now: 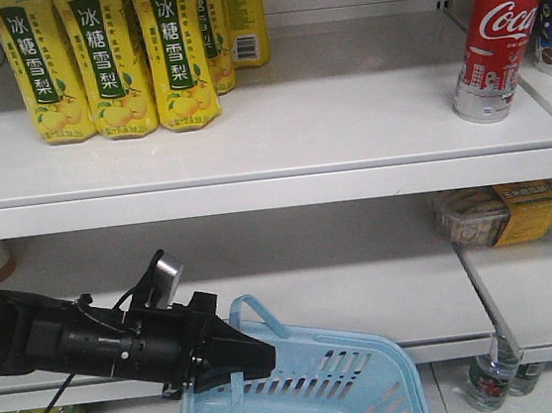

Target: Place coke in basket with both arms

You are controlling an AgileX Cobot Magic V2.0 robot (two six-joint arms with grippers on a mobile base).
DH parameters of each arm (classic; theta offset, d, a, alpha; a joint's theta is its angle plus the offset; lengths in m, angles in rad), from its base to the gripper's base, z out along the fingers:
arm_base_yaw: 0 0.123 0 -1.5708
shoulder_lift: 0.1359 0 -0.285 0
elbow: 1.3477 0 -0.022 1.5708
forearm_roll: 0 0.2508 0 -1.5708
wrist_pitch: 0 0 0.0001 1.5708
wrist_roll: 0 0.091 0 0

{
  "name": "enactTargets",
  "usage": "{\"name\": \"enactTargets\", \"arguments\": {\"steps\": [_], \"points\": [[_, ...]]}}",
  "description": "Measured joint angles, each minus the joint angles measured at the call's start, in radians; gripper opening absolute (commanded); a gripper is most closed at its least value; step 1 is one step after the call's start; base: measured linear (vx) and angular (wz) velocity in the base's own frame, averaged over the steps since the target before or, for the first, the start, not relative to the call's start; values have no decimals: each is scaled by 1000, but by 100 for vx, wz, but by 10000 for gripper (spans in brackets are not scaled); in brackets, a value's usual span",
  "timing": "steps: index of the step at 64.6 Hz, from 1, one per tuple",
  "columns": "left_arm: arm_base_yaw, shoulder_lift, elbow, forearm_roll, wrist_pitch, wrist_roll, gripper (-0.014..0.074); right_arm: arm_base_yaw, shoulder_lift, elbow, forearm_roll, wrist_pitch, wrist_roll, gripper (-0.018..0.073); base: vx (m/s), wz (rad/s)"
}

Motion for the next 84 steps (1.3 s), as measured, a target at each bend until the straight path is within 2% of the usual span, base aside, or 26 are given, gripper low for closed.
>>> {"name": "enactTargets", "arguments": {"steps": [9,30,44,62,73,84], "points": [[0,0,0,0,0,0,-6,0,0,0,-1,-19,-27,141,0,0],[0,0,0,0,0,0,-6,0,0,0,-1,-19,-68,447,0,0],[0,0,0,0,0,0,-6,0,0,0,-1,-19,-75,590,0,0],[0,0,0,0,0,0,-6,2,1,-20,-1,-21,-74,584,0,0],[0,0,0,-1,0,0,-6,67,45,-137,0,-28,-72,580,0,0],[0,0,0,-1,0,0,-6,132,188,-291,0,-33,-72,580,0,0]]}}
